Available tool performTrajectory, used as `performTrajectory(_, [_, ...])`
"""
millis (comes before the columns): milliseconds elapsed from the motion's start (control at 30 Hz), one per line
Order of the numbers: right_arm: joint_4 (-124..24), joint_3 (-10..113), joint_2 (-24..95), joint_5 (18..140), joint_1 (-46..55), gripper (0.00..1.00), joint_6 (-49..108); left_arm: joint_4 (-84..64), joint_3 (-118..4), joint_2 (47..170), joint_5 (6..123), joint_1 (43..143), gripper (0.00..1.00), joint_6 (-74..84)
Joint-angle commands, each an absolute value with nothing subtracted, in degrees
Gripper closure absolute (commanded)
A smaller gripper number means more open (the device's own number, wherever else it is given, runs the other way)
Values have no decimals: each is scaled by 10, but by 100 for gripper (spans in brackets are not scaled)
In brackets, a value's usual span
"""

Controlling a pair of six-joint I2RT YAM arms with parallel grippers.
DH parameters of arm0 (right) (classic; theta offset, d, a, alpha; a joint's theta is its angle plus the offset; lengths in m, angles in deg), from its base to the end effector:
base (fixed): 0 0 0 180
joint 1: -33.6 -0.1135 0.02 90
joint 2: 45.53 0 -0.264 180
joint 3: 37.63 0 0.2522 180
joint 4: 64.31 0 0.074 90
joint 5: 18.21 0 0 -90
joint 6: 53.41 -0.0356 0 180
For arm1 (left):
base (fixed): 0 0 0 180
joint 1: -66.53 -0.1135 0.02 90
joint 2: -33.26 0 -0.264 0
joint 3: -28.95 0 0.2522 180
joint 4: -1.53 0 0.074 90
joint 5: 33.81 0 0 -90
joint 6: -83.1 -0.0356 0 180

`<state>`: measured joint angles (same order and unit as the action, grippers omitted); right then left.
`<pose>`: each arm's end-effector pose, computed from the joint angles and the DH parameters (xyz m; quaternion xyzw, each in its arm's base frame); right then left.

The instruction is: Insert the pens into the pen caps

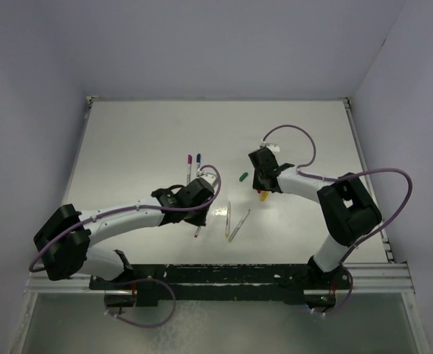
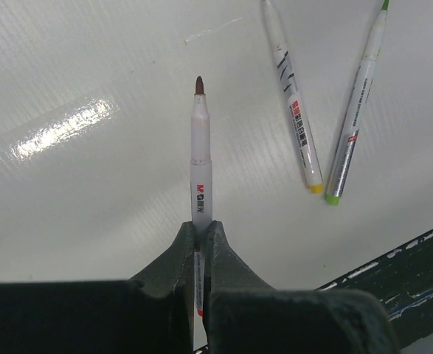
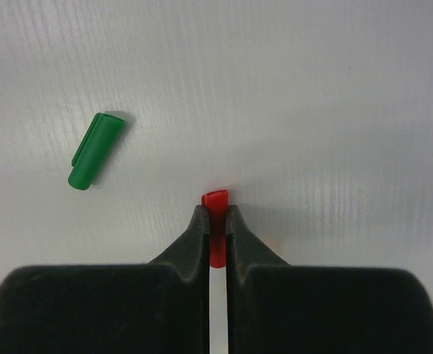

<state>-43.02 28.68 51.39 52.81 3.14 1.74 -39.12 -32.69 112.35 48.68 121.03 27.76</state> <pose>0.2949 0.1600 0.1624 0.0895 0.9296 0.0425 0.3551 0.1596 -0.2158 0.2043 0.1476 0.9482 -0.1476 0.2395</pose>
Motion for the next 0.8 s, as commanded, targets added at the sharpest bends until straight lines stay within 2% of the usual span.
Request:
performTrajectory(0, [-372,272,540,524,29,100,2,-370,-332,1125,480,1211,100,265])
performTrajectory(167, [-362,284,509,523,29,100,11,-361,-341,1127,472,1211,100,258])
performTrajectory(433, [-411,296,356,535,29,100,50,-284,-358,1115,470,1211,100,233])
performTrajectory(767, [-582,164,104,603,29,100,76,2,-286,1085,568,1220,100,207])
